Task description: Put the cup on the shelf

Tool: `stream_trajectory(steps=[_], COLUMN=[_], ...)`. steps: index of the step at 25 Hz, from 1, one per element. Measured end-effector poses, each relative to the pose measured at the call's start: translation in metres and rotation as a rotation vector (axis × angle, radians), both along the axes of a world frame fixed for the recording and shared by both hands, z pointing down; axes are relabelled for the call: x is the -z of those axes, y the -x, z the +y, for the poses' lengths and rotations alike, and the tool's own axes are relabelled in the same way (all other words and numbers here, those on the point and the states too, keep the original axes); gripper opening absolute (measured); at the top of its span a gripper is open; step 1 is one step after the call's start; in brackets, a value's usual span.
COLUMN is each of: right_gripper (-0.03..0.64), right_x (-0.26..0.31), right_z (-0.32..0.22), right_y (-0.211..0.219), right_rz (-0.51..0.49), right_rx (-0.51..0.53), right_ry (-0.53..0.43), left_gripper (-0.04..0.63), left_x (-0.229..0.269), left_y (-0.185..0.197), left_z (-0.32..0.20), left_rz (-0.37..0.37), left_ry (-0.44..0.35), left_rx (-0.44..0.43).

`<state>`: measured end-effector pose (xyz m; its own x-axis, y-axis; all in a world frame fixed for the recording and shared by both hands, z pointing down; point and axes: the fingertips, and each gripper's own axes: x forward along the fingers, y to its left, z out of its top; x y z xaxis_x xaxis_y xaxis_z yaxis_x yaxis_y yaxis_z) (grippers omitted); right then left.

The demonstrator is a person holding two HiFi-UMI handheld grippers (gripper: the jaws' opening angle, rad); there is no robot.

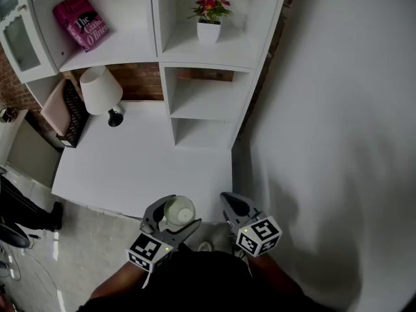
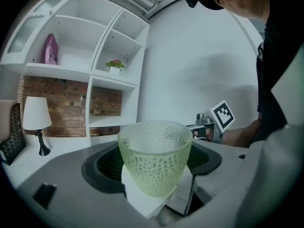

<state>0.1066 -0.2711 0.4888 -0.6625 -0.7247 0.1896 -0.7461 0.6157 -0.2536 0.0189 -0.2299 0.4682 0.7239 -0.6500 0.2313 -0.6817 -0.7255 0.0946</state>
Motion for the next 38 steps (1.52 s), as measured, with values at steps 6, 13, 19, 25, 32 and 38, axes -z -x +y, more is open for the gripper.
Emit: stream_trajectory(steps=[6, 13, 19, 25, 32, 38], right_gripper=[0.005, 0.005, 0.005, 0.005, 0.005, 0.005], right_x=[0.013, 0.029, 0.027, 0.029, 0.031, 0.028], right_z=[-0.022, -0.046, -0.056, -0.062, -0.067, -0.067], right_y=[0.013, 0.029, 0.037, 0.040, 0.034, 0.027], right_rz=[0.023, 0.047, 0.056, 0.071, 0.080, 0.079], right_rx=[-0.024, -0.076, -0.107, -0.127, -0.152, -0.172], right_ry=[-0.031, -0.045, -0.044, -0.048, -0.054, -0.049], left_gripper=[0.383, 0.383, 0.383, 0.383, 0.383, 0.383], left_x=[-0.001, 0.018, 0.019, 0.017, 0.017, 0.017], left_y=[0.000, 0.008, 0.023, 0.029, 0.023, 0.017], left_z=[-0.032, -0.074, -0.095, -0.118, -0.153, -0.187], left_rz=[-0.002, -0.001, -0.007, -0.011, -0.018, -0.015], left_ry=[0.015, -0.015, -0.033, -0.038, -0.055, -0.061], left_rx=[-0.064, -0.140, -0.153, -0.144, -0.131, -0.094])
